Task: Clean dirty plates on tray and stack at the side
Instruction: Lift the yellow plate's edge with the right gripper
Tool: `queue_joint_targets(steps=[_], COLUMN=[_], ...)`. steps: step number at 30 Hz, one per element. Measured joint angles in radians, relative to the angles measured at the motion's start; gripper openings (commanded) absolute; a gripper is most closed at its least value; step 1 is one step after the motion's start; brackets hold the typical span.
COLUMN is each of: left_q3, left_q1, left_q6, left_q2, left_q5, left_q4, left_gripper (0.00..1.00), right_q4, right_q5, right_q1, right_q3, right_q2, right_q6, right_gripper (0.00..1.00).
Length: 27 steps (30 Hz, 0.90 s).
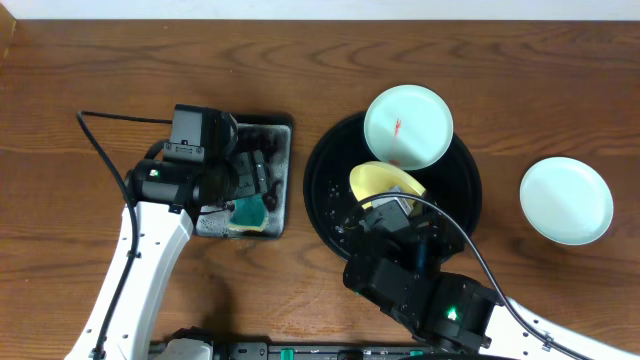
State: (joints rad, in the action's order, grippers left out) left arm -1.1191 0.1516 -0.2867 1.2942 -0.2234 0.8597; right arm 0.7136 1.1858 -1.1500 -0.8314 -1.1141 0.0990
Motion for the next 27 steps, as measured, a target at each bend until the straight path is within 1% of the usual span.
queue_joint_targets(steps=[27], left_q3=[0.0], left_q1=[0.0], left_q6=[0.0], left_q2=[0.0], left_q5=[0.0], left_q4=[0.0], left_gripper=[0.83], right_q4=[-0.001], right_q5=[0.001], right_q1=[0.0], right_q3=[0.0], right_q2=[0.0], right_q6=[-0.029], right_gripper=[0.01])
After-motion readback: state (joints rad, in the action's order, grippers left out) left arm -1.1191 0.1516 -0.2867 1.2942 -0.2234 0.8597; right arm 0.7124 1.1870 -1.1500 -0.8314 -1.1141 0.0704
